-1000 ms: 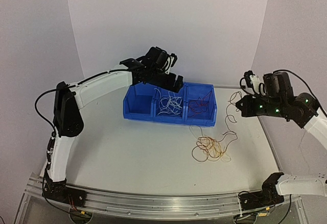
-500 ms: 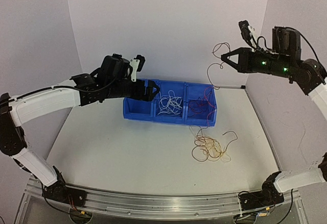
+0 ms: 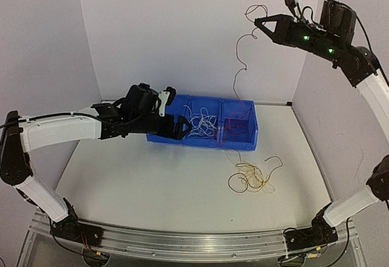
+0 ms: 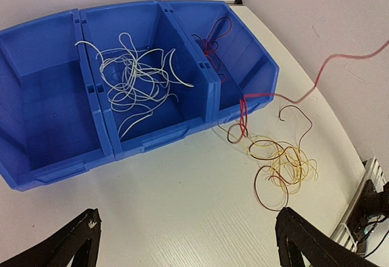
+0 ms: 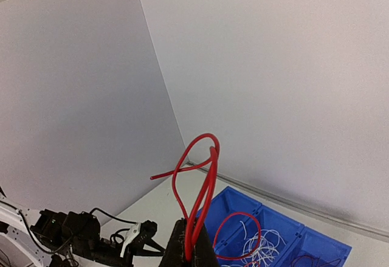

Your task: Untangle the cables

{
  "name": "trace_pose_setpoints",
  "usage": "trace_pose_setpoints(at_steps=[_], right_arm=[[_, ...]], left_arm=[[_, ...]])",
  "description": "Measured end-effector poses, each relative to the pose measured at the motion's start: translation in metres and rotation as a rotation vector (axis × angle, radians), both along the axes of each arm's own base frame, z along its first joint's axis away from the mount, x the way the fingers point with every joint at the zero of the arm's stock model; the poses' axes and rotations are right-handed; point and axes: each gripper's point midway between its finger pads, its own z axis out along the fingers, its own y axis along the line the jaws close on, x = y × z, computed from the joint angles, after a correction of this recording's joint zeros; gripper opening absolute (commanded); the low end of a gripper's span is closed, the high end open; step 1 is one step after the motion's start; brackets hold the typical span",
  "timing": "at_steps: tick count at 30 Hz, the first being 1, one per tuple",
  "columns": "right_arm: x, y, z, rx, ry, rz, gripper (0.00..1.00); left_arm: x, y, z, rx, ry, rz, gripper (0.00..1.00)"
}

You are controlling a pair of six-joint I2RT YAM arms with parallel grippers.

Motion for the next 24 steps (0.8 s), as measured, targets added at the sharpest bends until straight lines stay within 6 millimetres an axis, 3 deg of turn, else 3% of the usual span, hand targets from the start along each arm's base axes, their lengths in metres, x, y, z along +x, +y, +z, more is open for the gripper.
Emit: trace_pose_setpoints(at_steps=[4,9,16,21,24], right_arm=[[0.007,-0.001,0.021,0.025,-0.059,-0.029,0.00],[0.028,0.002,0.029,-0.002,-0.123,-0.085,0.00],[0.074,0.014,0.019,-0.109,-0.192,-0.176,0.00],[0.107,0.020,0.006,-0.196,-0.229,-0.251,0.00],[0.123,0.022,-0.005,-0.251,-0.242,-0.286,0.00]], left_arm=[[-0.005,-0.009,-0.001,-0.025,0.005,-0.038,1.00],[-0.005,-0.019,-0.013,-0.025,0.026,-0.060,1.00],[-0.013,-0.017,-0.040,0.004,0.078,-0.054,1.00],[-0.024,-0.002,-0.061,0.027,0.123,-0.025,1.00],[-0.028,0.010,-0.063,0.028,0.127,0.009,1.00]])
